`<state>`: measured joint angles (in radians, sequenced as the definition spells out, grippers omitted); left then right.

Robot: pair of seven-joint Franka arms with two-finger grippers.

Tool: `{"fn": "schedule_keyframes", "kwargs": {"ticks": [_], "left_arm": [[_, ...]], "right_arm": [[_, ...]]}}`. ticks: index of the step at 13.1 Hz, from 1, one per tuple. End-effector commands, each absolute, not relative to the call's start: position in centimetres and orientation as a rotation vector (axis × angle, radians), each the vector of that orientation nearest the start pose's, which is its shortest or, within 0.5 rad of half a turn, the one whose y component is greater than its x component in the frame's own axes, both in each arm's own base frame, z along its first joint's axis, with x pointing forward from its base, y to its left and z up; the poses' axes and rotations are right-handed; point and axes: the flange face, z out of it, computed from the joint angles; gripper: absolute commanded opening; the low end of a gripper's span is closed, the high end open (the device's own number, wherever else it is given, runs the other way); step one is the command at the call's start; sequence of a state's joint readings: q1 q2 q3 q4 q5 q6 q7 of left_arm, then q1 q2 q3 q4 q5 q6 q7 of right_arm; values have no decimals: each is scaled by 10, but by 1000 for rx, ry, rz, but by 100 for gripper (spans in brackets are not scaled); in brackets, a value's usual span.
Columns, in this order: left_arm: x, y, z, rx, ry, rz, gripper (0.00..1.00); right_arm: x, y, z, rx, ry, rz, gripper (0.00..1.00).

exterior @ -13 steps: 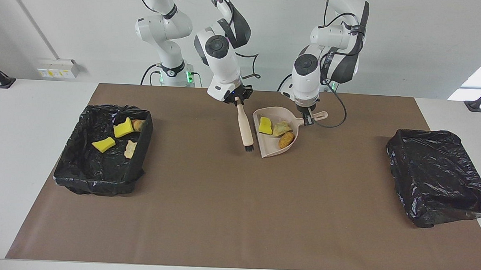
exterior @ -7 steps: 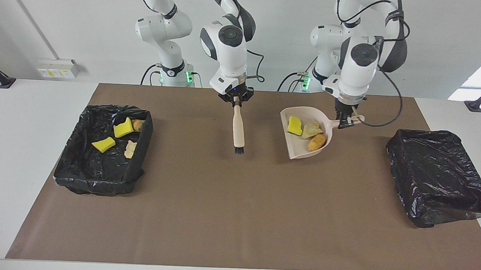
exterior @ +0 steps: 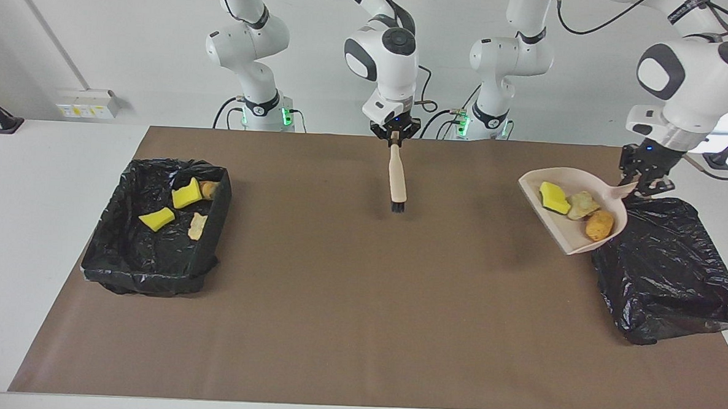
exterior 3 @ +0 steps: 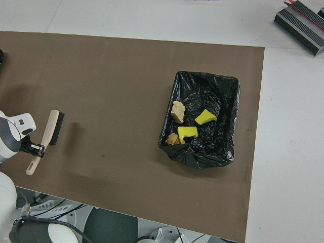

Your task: Sweep and dump trash in bin

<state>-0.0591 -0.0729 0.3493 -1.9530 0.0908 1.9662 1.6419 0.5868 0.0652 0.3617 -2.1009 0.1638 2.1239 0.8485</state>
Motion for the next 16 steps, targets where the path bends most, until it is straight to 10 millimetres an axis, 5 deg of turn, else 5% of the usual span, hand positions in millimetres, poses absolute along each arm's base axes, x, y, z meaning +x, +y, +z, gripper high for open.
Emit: {"fn": "schedule_keyframes", "kwargs": {"ticks": [1,3,6,10,13,16], "left_arm": [[547,229,534,-2269,1977,21,0],[574,282,560,-2151,1962,92,0],[590,317,579,-1955,1980,181,0],[606,301,571,-1717,2000,501,0],[606,288,558,-1659,1990,642,0],[613,280,543,-1633,1938,697,0]], "right_arm": [[299,474,370,-3080,-38,245,0],[286,491,361,-3077,-18,260,0],[291,493,357,-3057,-3,239,0],[296,489,352,-3057,14,249,3],[299,489,350,-3055,20,257,28],[301,490,355,-3051,23,251,40]]}}
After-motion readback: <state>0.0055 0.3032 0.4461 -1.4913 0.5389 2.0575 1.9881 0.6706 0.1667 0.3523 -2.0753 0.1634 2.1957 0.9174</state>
